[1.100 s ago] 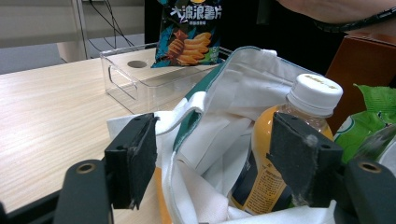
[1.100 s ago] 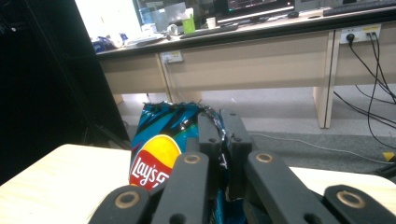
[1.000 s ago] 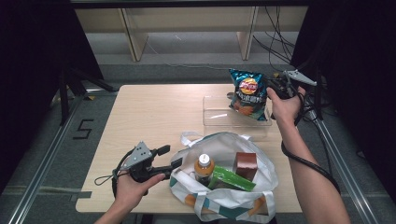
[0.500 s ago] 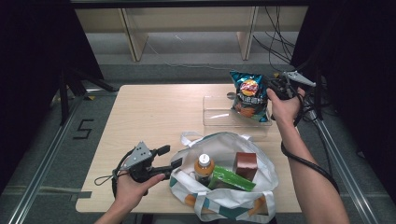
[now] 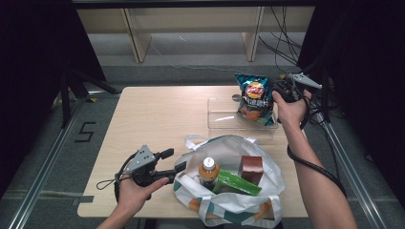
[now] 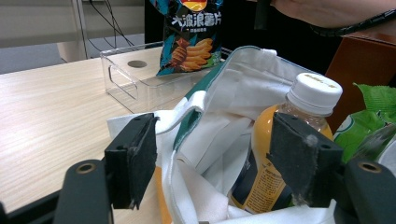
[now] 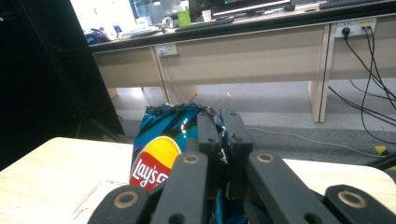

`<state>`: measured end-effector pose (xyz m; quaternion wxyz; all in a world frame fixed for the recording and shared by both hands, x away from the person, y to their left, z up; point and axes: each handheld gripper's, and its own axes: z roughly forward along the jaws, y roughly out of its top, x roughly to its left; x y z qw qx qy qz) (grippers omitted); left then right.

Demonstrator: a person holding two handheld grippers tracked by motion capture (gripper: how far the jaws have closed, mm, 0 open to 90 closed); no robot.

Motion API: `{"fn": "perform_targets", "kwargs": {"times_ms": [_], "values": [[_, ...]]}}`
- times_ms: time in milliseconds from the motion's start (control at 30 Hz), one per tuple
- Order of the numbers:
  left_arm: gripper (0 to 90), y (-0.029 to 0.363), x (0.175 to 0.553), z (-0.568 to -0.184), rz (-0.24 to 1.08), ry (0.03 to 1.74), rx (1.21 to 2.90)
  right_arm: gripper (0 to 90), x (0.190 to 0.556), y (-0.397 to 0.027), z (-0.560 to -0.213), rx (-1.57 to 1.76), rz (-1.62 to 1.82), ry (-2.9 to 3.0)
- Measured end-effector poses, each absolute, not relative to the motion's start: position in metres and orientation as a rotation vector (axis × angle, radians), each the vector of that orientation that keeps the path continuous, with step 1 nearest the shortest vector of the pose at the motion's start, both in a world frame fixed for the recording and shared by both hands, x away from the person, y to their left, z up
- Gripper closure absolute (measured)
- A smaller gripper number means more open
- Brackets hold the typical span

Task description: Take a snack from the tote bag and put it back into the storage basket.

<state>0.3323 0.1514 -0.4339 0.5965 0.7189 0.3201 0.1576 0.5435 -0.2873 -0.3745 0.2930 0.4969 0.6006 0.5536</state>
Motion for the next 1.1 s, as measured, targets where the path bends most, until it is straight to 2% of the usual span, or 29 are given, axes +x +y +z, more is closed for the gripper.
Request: {"fn": "perform_targets", "kwargs": {"times_ms": [1100], "values": [[31.6,0.1515,0.3328,-0.4345,0.368,0.748,1.683,88.9,0.5520,-0.2797,-0.3795,1.327,1.496,1.601]]}}
